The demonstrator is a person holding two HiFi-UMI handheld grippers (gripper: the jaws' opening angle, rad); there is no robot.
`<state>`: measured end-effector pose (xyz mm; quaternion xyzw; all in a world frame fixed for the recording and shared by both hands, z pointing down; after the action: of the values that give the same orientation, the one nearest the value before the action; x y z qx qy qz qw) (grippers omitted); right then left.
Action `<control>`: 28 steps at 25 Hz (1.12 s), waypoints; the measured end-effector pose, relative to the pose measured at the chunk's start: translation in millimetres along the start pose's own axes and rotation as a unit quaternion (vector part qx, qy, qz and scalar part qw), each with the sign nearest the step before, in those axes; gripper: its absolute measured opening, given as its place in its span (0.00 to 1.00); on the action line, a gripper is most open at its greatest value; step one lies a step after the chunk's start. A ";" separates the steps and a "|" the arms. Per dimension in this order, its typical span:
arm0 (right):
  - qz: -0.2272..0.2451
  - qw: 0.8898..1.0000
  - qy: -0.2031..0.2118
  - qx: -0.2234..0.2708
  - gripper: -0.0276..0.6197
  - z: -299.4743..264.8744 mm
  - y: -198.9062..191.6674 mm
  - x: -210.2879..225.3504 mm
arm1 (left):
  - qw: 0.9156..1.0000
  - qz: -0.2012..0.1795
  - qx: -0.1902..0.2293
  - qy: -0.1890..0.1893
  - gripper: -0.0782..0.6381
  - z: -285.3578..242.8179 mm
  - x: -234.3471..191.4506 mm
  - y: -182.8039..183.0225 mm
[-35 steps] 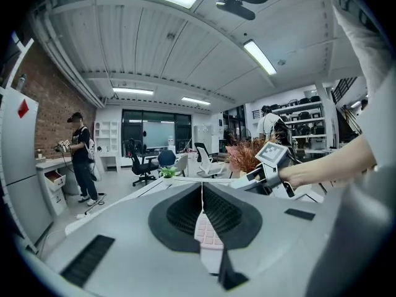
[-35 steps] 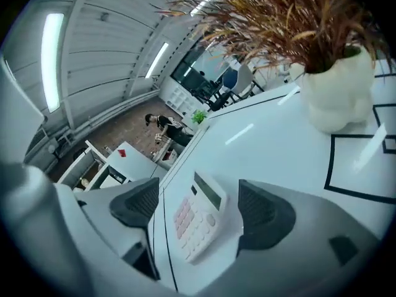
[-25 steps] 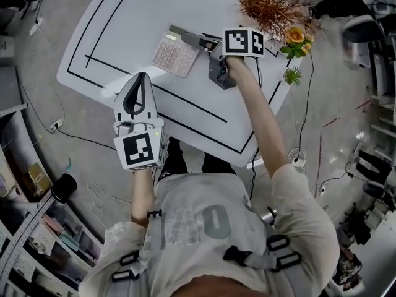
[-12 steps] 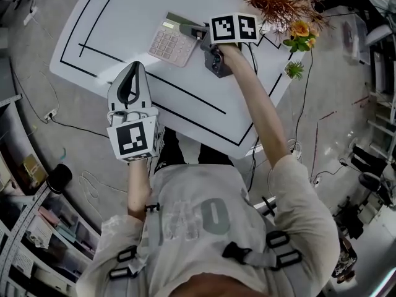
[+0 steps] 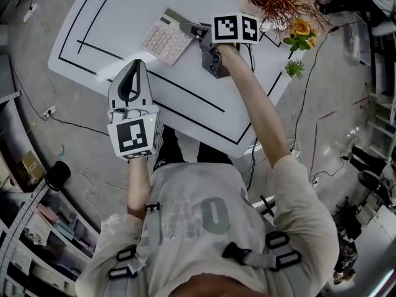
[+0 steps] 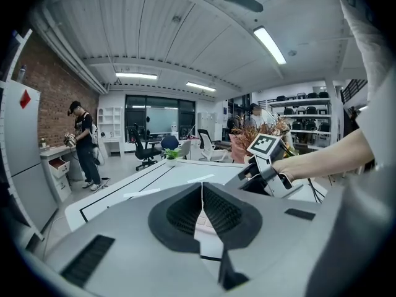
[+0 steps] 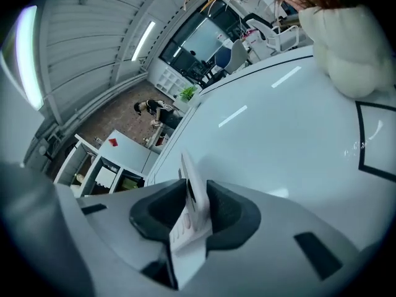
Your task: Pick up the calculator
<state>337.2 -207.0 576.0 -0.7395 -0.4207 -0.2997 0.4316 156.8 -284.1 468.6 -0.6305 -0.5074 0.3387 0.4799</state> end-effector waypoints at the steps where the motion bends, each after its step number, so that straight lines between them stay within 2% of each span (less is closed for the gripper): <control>1: -0.001 1.000 0.005 0.005 0.21 0.6 0.1 -1.5 | 1.000 -0.001 0.001 0.000 0.14 -0.5 1.2 0.6; 6: 0.007 0.999 0.024 0.020 0.16 1.7 2.7 -10.6 | 1.000 -0.008 0.004 -0.001 0.14 0.9 7.0 0.5; 15: 0.000 0.999 0.013 0.050 0.16 11.1 9.3 -23.1 | 1.000 -0.014 0.028 -0.003 0.14 15.2 3.4 12.5; 22: -0.009 0.996 0.014 0.088 0.16 29.5 22.2 -42.9 | 0.998 -0.018 0.063 0.005 0.14 26.3 -2.5 40.8; 28: 0.021 0.991 0.005 0.135 0.16 62.9 38.6 -69.6 | 0.995 -0.029 0.099 0.003 0.14 41.6 3.3 71.3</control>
<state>343.7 -186.9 476.8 -0.6818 -0.4395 -0.2346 0.5357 142.0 -271.8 388.3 -0.5658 -0.4881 0.3716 0.5510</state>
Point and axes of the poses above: the fingertips, and each gripper's own axes: z backward along the fingers, x to its right, y out of its top, the point moved 4 cm from there along z, backward along the fingers, and after that the axes turned 7 degrees about y, right-handed, at the moved point
